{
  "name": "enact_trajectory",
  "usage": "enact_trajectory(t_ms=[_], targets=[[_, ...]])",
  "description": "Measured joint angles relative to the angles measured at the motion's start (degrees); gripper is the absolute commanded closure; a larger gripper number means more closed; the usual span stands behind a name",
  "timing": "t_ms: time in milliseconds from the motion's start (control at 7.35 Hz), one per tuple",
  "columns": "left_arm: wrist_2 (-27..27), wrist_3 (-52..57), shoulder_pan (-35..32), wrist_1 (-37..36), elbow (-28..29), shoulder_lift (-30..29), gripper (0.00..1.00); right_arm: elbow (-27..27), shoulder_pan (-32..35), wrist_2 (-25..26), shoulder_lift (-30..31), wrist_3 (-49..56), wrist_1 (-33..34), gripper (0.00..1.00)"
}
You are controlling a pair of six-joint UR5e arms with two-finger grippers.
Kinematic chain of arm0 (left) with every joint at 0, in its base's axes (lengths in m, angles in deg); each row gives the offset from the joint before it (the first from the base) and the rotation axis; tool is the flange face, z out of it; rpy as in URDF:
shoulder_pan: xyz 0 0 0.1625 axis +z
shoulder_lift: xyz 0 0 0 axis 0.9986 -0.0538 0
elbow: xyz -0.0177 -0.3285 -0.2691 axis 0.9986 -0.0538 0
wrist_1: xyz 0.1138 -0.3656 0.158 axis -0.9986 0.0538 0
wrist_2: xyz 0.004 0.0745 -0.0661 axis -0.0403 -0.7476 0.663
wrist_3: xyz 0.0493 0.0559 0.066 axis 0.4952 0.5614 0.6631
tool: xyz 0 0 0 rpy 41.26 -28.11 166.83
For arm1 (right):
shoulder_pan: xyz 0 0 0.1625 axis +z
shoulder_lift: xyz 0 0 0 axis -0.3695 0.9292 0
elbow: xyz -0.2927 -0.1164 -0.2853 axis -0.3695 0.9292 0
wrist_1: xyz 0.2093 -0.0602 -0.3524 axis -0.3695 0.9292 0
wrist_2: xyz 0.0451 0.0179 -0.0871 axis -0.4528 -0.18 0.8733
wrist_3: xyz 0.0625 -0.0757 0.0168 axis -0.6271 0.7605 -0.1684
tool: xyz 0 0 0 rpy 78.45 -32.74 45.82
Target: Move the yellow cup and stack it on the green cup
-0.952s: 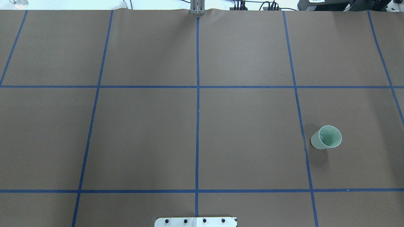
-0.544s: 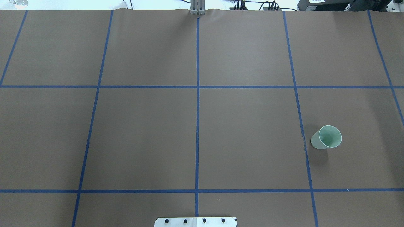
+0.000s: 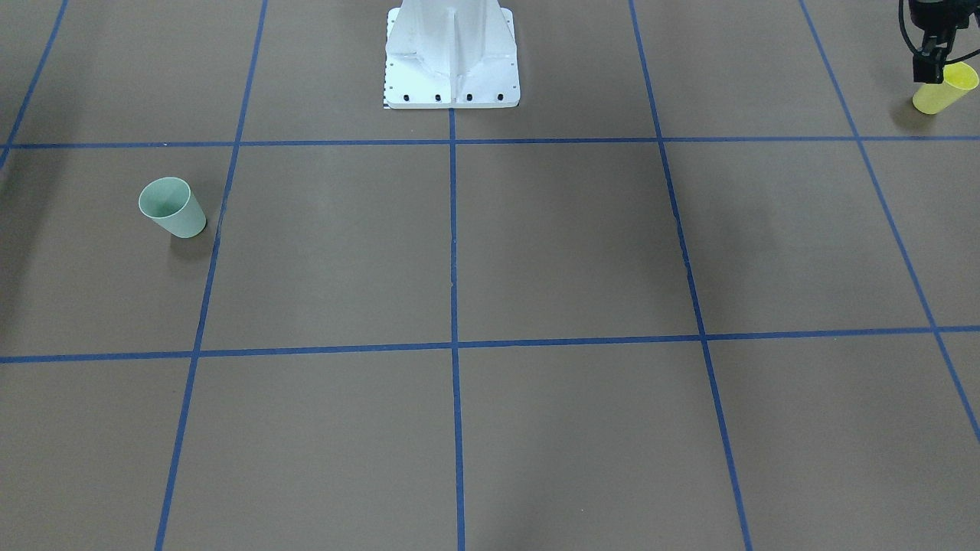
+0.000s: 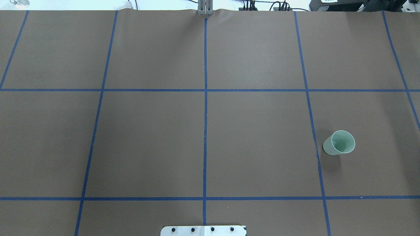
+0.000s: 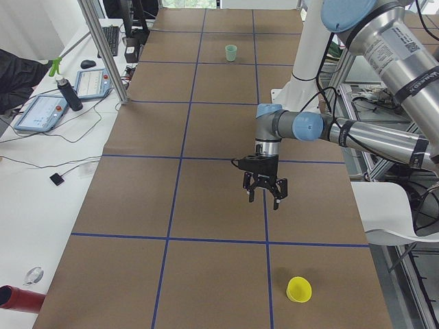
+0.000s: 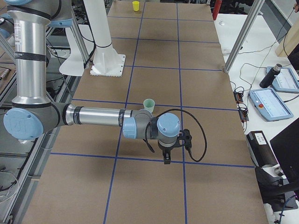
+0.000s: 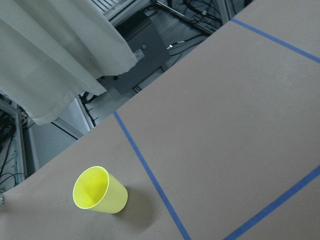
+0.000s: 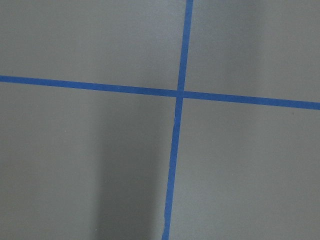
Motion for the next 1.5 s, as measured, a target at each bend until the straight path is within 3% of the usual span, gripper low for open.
enact_trajectory(t_ms=[272,680,1088,1496], targets=[[-1.0,-13.3,7.2,-5.4,0.1,-0.1,0.00,-1.2,0.0,0.0,0.4,0.3,0.0,0.00],[-0.4,-24.0,9.1,-7.5,2.5,-1.9,0.00,-4.0,0.0,0.0,1.0,0.7,-0.1,0.00],[2.2,-30.1,9.4,-12.8,12.8,-11.1,0.00,-7.1,0.0,-0.2,2.8,0.8,-0.1,0.00],[3.0,-36.6,11.5,-16.8,18.7,-14.2,0.00,-7.5,0.0,-0.2,3.1,0.9,-0.1,0.00]])
